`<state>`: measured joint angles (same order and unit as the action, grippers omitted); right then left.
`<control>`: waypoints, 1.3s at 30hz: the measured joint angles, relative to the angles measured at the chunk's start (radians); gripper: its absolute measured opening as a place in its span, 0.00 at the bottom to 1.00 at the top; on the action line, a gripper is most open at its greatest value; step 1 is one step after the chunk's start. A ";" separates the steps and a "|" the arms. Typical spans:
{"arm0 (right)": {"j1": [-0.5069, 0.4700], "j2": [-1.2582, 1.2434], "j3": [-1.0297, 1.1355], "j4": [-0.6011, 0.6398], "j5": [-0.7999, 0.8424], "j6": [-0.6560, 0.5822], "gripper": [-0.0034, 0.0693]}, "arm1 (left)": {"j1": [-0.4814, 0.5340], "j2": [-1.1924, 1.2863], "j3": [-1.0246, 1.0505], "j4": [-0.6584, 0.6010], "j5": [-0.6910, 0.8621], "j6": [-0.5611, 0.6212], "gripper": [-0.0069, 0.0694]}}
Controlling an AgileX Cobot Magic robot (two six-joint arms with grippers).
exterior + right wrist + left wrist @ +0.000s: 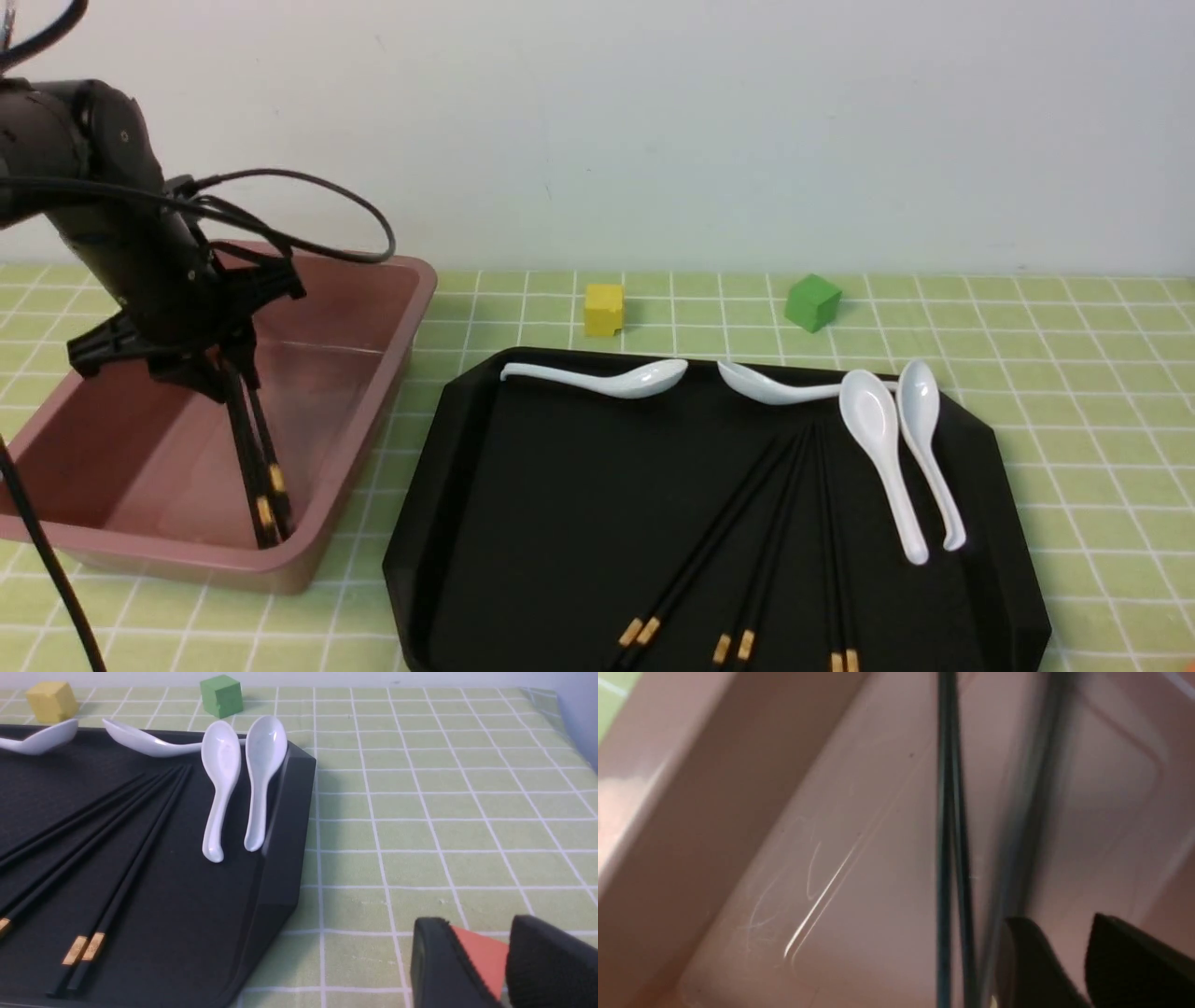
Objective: On green tablecloth take chopsticks from black tray and put them in box.
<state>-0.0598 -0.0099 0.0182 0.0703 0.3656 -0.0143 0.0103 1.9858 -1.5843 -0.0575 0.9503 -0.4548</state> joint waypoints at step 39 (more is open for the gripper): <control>0.000 0.000 0.000 0.000 0.000 0.000 0.38 | 0.000 -1.553 1.089 -0.374 -0.468 0.407 0.07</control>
<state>-0.0598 -0.0099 0.0182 0.0700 0.3656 -0.0143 0.0103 0.4325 -0.4949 -0.4314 0.4825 -0.0482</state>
